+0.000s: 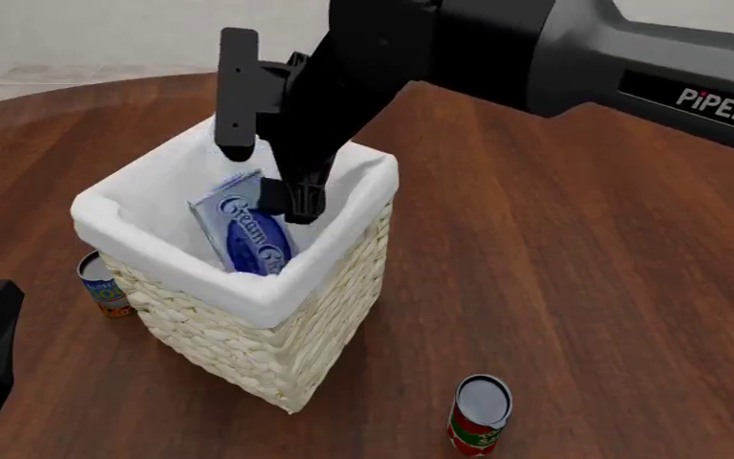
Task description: Pick up the cream cheese box, and put it in the basket.
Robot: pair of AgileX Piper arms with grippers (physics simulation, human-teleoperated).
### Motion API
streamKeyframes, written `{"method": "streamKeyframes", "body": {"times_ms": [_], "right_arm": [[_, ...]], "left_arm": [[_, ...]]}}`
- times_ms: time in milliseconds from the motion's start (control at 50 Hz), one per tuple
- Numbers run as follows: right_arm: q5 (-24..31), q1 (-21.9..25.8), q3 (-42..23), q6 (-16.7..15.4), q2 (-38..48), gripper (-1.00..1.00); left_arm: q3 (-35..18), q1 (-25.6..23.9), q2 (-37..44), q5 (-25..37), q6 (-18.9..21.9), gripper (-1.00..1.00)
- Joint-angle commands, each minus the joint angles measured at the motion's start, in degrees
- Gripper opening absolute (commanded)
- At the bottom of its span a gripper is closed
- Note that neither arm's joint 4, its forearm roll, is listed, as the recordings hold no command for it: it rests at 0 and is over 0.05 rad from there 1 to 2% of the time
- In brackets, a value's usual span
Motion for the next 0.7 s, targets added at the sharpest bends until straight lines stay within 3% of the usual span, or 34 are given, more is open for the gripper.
{"method": "streamKeyframes", "body": {"times_ms": [20, 380, 700], "right_arm": [[-0.7, -0.29, 0.59, 1.25, -0.66, 1.0], [-3.25, -0.56, 2.55, 2.23, -4.56, 1.0], [-11.63, -1.48, 15.92, 6.21, -21.87, 1.0]], "left_arm": [[0.0, -0.01, -0.02, 0.0, 0.0, 1.0], [0.0, 0.01, -0.01, 0.0, 0.0, 1.0], [0.0, 0.0, 0.0, 0.0, -0.01, 1.0]]}}
